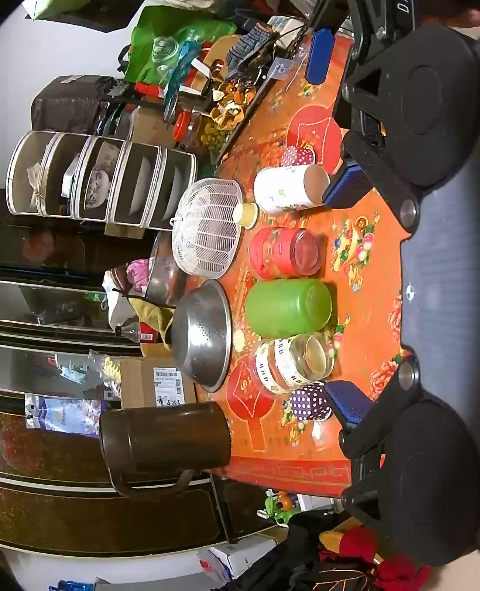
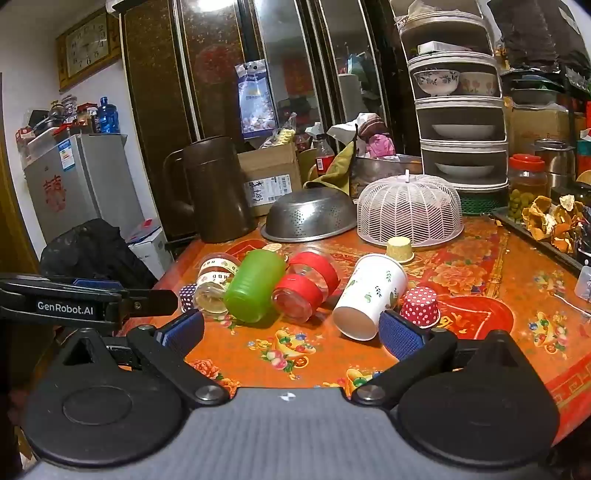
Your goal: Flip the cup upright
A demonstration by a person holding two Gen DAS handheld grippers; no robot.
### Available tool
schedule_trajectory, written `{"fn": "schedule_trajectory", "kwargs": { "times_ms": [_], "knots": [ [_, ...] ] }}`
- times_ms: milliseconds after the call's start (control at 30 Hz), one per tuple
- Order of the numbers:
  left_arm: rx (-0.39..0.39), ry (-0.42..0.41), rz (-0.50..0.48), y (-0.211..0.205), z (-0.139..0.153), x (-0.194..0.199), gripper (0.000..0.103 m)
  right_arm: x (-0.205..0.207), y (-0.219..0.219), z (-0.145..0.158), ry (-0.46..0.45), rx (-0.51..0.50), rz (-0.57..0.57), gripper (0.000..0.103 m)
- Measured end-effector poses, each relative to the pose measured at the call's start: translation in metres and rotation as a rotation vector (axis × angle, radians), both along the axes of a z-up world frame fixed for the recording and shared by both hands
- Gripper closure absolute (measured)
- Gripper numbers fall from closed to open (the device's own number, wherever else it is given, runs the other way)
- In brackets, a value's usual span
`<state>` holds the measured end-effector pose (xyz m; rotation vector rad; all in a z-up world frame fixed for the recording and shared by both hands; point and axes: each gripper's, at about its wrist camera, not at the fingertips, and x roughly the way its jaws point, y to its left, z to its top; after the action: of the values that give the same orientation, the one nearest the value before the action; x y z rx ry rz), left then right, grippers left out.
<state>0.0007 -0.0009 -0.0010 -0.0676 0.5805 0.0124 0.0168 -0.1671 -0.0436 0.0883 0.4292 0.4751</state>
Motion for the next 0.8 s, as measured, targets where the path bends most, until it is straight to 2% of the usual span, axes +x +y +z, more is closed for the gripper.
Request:
{"fn": "schedule_trajectory", "kwargs": {
  "times_ms": [133,400,800],
  "knots": [
    [-0.038,0.018,0.009,0.007,0.001,0.005,0.003,0.001,-0.002,-0.001,-0.002,0.014,-0.004,0.001],
    [-0.003,-0.006,0.021,0.004,0.001,-0.001,0.003,-0.01,-0.001,0.004,-0.002,0.015,-0.005,0.001],
    [0.004,-0.005,0.031,0.005,0.002,-0.002,0.003,0.001,-0.001,0.003,-0.001,0.033,0.011,0.001]
  ]
}}
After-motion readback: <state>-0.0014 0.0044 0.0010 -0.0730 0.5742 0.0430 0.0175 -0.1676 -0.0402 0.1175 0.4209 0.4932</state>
